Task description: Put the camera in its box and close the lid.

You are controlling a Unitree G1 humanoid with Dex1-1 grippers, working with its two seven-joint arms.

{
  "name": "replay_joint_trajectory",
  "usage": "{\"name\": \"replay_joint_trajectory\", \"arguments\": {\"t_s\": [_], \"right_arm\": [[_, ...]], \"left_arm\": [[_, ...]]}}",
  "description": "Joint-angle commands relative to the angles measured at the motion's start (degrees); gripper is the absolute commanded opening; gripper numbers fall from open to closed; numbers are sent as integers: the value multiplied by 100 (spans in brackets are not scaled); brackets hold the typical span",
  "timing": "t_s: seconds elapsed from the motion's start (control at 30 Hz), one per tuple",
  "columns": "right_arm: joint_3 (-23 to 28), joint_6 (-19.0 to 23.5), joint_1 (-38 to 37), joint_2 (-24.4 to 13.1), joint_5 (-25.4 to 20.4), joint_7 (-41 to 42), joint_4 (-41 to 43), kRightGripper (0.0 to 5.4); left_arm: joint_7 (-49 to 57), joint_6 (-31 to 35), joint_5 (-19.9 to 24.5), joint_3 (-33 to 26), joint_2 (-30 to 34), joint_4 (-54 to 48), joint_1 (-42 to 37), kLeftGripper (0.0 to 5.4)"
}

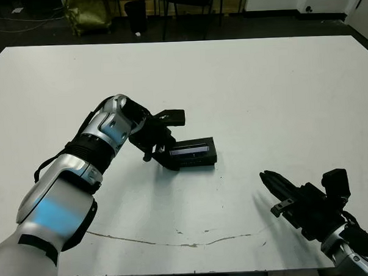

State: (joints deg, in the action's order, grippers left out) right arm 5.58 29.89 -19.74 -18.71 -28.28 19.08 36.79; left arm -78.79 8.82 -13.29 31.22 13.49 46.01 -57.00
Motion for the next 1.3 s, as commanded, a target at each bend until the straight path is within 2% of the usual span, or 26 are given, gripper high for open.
{"name": "replay_joint_trajectory", "arguments": {"t_s": [0.03, 0.1, 0.2, 0.33, 0.4, 0.53, 0.73, 0.8, 1.3], "right_arm": [[46, -36, -52, -30, -8, 71, -146, 0], [48, -88, -51, -14, -7, 101, -173, 0], [48, 65, -66, -3, -16, -47, -52, 0], [36, 139, -89, -46, 15, -133, 79, 0], [28, 234, -78, -84, 30, -186, 138, 0], [30, 90, -54, -30, -27, -59, -24, 0], [8, 137, -81, -19, 1, -120, 71, 0], [20, 134, -82, 1, -51, -97, 54, 0], [-3, 144, -102, 21, -75, -114, 102, 0]], "left_arm": [[153, -252, -190, 189, -140, 17, 168, 223], [139, -199, -181, 174, -149, 66, 169, 223], [147, -193, -200, 181, -161, 171, 152, 223], [104, 342, -207, 177, -266, 341, 63, 223], [38, 344, -245, 244, -290, 397, 27, 264], [19, 59, -260, 304, -306, 452, 65, 361], [30, -55, -298, 346, -300, 303, 112, 506], [27, -129, -290, 360, -285, 256, 133, 536], [153, -327, -144, 217, -252, 144, 311, 536]]}}
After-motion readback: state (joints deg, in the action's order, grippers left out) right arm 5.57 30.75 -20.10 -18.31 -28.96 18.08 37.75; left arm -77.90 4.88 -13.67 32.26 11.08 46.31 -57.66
